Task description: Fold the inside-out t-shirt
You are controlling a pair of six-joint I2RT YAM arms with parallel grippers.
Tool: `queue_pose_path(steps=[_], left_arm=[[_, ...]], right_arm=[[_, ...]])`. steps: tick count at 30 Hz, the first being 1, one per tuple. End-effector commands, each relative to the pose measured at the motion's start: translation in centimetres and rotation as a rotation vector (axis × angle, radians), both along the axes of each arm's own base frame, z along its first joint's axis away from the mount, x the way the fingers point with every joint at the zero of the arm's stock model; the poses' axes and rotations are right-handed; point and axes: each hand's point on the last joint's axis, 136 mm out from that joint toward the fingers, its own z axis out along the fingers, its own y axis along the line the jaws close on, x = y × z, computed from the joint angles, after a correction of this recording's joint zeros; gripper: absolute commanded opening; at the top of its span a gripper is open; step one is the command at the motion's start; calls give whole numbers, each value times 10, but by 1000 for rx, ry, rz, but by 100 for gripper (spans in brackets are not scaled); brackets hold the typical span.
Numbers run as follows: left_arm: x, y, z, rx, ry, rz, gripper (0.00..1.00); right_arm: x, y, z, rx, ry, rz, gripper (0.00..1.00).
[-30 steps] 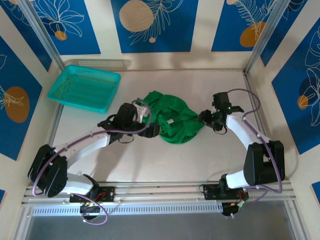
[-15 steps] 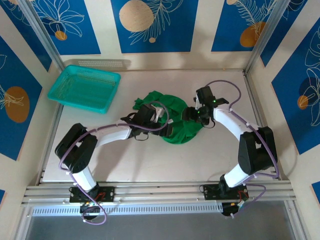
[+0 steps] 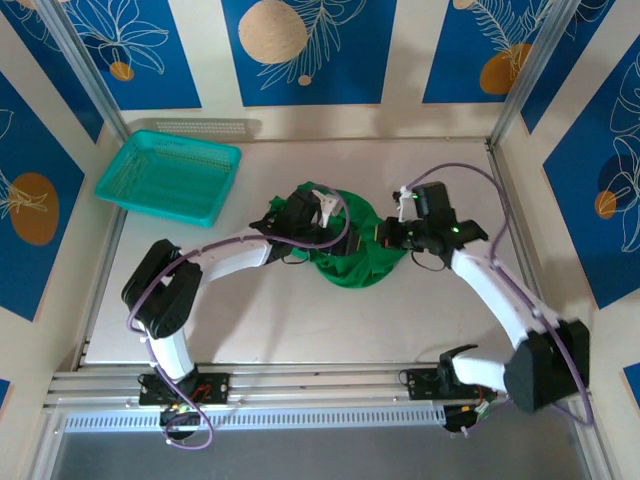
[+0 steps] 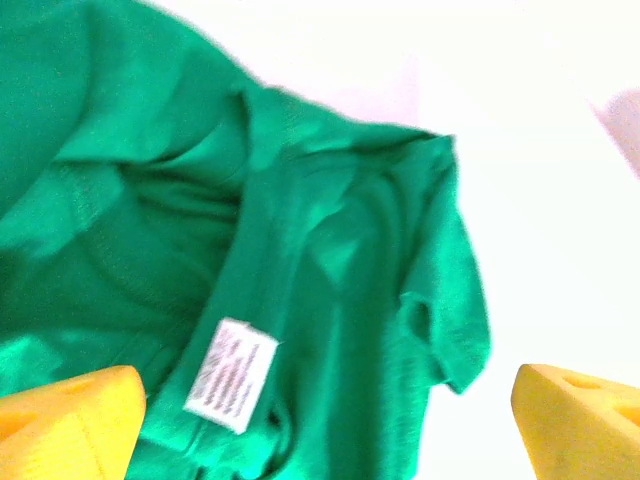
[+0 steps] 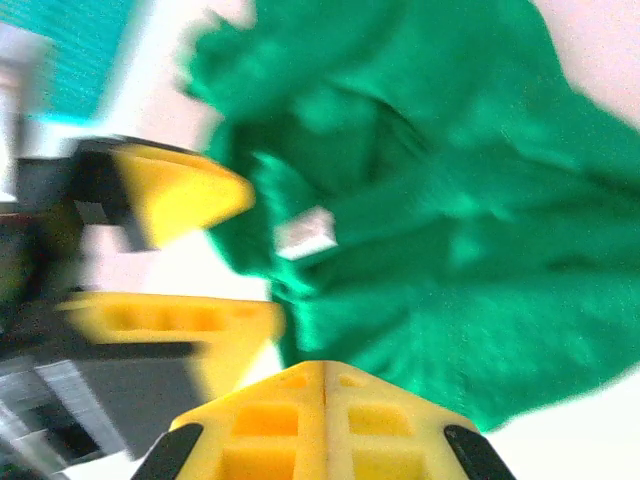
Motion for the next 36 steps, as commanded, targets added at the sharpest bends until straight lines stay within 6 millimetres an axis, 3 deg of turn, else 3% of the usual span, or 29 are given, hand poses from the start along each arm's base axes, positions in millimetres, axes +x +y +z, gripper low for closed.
queue_pose_path(steps=[1, 2, 3, 4, 5, 9, 16, 17, 19, 22, 23, 24, 26, 29, 32, 36], left_arm=[[-5, -30, 33, -139, -11, -84, 94], [-4, -36, 29, -138, 2, -89, 94], [-6, -46, 25, -132, 8, -109, 95], [-10, -55, 20, -109, 5, -125, 96], [-13, -61, 14, -80, 1, -134, 97], [-13, -73, -17, 31, -1, -128, 97], [10, -86, -45, 191, -54, -65, 85], [7, -91, -47, 182, -39, -79, 79], [2, -97, -50, 151, 0, -97, 51], [-3, -92, -51, 144, 18, -84, 26], [-4, -89, -48, 140, 16, -80, 12], [-6, -86, -42, 135, 13, -81, 0], [-10, -81, -19, 122, 2, -89, 0], [-13, -65, 45, 88, -64, -55, 0], [-13, -31, 110, 50, -107, 63, 0], [-18, 20, 174, -3, -193, 226, 0]], right_arm=[[-13, 4, -12, 56, 32, 71, 0], [-10, -7, -20, 41, 71, -4, 6], [-8, -26, -33, 6, 119, -120, 34], [-8, -38, -40, 2, 150, -193, 52], [-9, -49, -45, 9, 173, -258, 57], [-15, -85, -53, 94, 187, -423, 61], [-22, -101, -49, 113, 170, -451, 62], [-22, -102, -48, 113, 167, -452, 62], [-23, -107, -46, 113, 161, -466, 62], [-25, -113, -45, 127, 156, -485, 62], [-26, -115, -45, 134, 154, -489, 62], [-26, -117, -45, 140, 152, -494, 62], [-26, -118, -44, 138, 142, -487, 62], [-23, -101, -35, 142, 85, -367, 64], [-23, -85, -36, 44, 56, -288, 65], [-18, -93, -50, 71, 205, -456, 69]])
